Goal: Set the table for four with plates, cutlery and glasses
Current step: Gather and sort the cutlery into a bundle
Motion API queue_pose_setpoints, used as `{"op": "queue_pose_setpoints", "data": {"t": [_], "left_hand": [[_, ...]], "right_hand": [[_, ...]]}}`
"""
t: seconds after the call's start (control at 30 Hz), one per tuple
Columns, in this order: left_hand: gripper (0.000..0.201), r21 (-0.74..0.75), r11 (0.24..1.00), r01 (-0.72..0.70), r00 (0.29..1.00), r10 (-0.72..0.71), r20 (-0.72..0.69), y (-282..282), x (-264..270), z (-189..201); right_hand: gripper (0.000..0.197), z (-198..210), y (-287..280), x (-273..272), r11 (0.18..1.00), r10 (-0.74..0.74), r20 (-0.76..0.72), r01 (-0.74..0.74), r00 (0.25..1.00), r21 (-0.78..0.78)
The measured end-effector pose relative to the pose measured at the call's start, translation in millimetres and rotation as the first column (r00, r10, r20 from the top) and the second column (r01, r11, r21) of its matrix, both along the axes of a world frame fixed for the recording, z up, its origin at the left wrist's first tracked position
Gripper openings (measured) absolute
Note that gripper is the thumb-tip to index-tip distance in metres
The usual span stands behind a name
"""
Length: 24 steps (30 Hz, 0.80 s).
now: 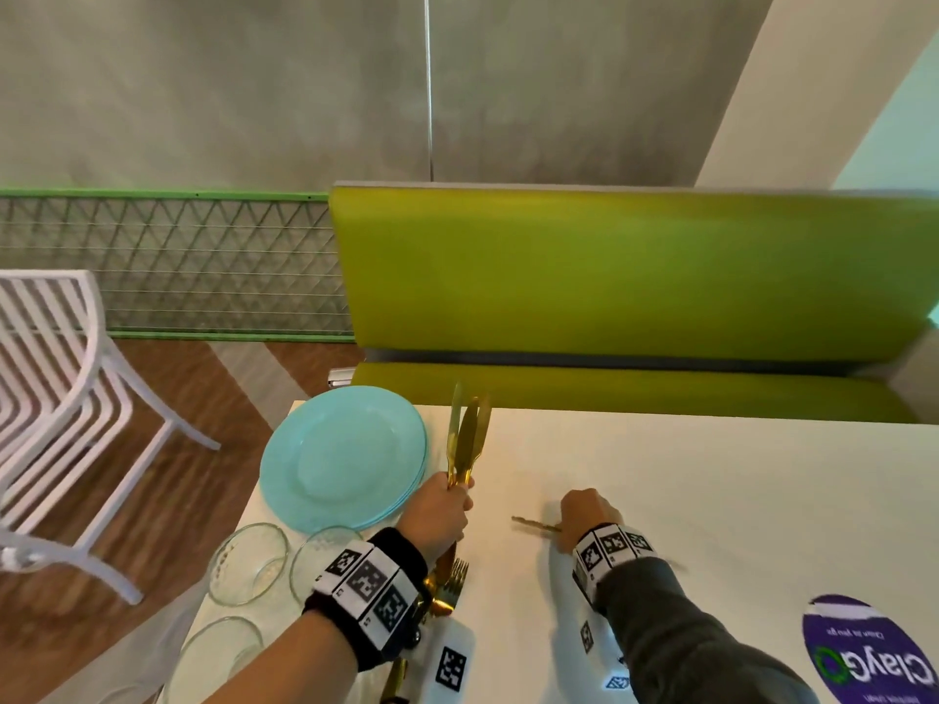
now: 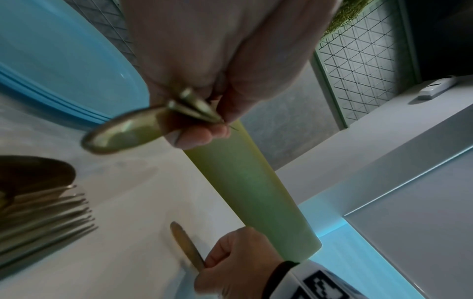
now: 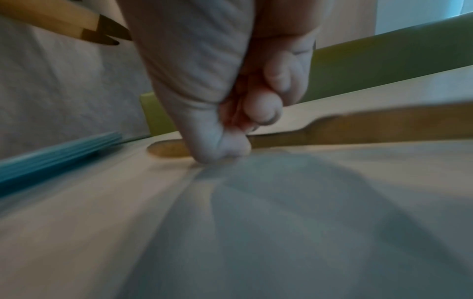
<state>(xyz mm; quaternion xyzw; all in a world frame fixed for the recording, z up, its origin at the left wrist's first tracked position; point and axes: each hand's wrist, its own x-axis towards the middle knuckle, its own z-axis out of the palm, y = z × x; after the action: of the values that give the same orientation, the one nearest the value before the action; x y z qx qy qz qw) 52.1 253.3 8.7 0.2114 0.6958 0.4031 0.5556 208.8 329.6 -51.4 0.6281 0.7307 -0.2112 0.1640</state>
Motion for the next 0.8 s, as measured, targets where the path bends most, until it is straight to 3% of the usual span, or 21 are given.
{"op": "queue_pose_setpoints", "data": {"t": [0.1,0.17,0.23,0.27,0.37,0.43,0.53,0.63,0.8], "left_hand": [[0.018,0.012,1.0,0.015,0.999,-0.015,-0.05,-5.2,6.7,-0.8],[0.016,0.014,0.999,0.042,0.997,-0.041,-0.059,-7.2,12.0,-1.2],[0.018,0.02,0.996,0.086,0.993,-0.084,-0.077,-9.8,19.9,0.2],[0.018,0.021,0.993,0.114,0.99,-0.112,-0.084,-11.3,24.0,0.4],[0.025,0.03,0.975,0.221,0.975,-0.22,-0.025,-21.0,36.7,7.7],[0.03,0.053,0.963,0.263,0.963,-0.265,0.04,-28.8,43.9,10.6],[0.028,0.036,0.974,0.224,0.961,-0.227,0.156,-42.1,51.8,6.9],[0.025,-0.002,0.981,0.192,0.955,-0.186,0.232,-57.8,58.0,-4.8],[0.029,-0.051,0.981,0.186,0.952,-0.167,0.257,-84.6,64.2,-29.0]], "right_hand": [[0.025,17.1,-12.6,4.7,0.991,0.101,-0.055,-0.095,0.993,0.092],[0.017,27.9,-24.7,6.1,0.946,0.238,-0.183,-0.185,0.954,0.265],[0.003,31.3,-36.0,10.2,0.791,0.448,-0.284,-0.227,0.848,0.568],[0.01,31.6,-42.1,12.6,0.693,0.55,-0.273,-0.248,0.789,0.677],[0.007,38.6,-61.1,14.1,0.494,0.707,-0.181,-0.294,0.684,0.818],[0.02,45.2,-70.6,17.9,0.427,0.745,-0.155,-0.286,0.648,0.858],[0.027,41.0,-82.7,28.0,0.44,0.751,-0.176,-0.283,0.636,0.852],[0.02,27.0,-96.9,36.6,0.506,0.755,-0.252,-0.292,0.606,0.812],[0.023,4.3,-123.6,40.2,0.727,0.646,-0.489,-0.279,0.586,0.627]]}}
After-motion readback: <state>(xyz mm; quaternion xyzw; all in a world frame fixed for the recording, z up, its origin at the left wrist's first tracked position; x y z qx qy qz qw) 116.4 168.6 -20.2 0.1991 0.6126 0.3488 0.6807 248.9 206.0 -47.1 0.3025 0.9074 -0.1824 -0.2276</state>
